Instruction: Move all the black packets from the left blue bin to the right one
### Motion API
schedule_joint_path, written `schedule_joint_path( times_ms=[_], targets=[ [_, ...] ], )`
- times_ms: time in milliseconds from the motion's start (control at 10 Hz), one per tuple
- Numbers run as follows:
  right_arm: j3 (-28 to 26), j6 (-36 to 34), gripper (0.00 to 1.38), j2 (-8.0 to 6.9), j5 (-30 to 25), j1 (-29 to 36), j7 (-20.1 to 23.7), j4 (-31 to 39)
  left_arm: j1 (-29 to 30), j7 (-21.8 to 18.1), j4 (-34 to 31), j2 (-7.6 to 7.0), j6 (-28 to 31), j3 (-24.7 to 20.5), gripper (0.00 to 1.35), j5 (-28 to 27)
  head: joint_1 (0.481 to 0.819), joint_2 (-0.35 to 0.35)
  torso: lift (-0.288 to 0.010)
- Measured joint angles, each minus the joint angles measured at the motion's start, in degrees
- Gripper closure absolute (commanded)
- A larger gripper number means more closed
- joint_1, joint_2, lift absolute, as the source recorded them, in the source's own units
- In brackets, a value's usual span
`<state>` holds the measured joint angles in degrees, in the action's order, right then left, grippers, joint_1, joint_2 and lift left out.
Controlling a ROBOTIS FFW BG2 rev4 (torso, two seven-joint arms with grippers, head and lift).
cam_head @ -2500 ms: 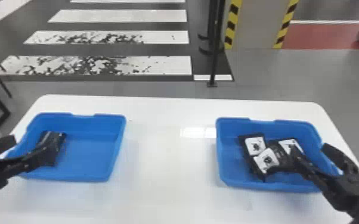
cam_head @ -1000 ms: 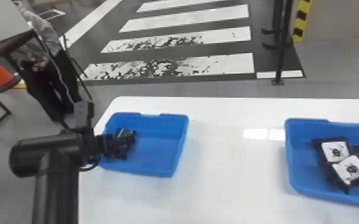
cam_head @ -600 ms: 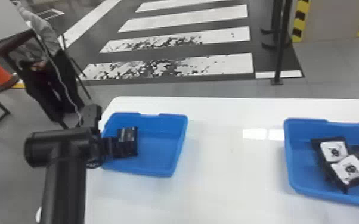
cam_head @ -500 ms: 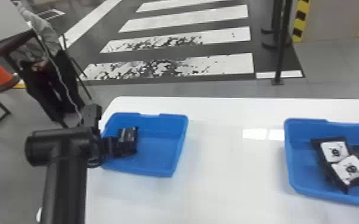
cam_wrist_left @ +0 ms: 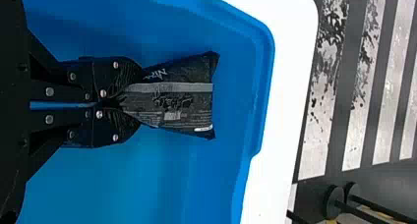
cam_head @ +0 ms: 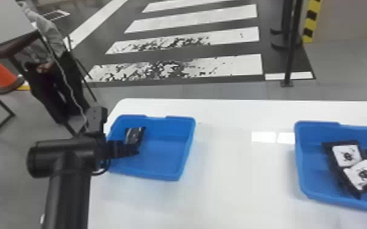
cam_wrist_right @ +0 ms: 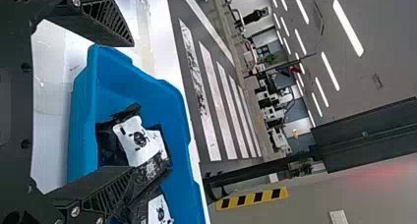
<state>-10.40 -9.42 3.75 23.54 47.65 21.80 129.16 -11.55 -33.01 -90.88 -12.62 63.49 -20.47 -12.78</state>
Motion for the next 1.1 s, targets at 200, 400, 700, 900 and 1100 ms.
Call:
schedule_joint_path(
  times_ms=[200,400,700,900,1100],
  targets=[
    [0.4,-0.6,0.14,0.04,0.6,-0.2,0.2,0.2,4.8,-0.7,-10.7,0.89,1.3,0.4,1.21,3.8,0.695,0.26,-0.15],
    [1.7,-0.7,0.14,0.46,2.1,-0.9,0.6,0.5,8.9,-1.3,-20.6,2.06,1.2,1.6,1.21,6.8,0.695,0.225,-0.15],
    [5.0,-2.2,0.14,1.69,6.7,-3.2,1.9,0.8,13.6,-2.3,-28.7,3.2,-0.6,7.0,1.21,16.7,0.695,0.135,-0.15],
    [7.6,-4.0,0.14,2.6,8.8,-6.6,3.5,-0.8,15.2,-3.0,-30.9,4.17,-2.1,11.0,1.21,22.1,0.695,0.076,-0.15],
    [9.6,-4.4,0.14,3.07,10.3,-12.1,4.9,-4.9,15.8,-3.4,-32.2,4.35,-3.1,16.1,1.21,26.9,0.695,0.025,-0.15]
  ],
)
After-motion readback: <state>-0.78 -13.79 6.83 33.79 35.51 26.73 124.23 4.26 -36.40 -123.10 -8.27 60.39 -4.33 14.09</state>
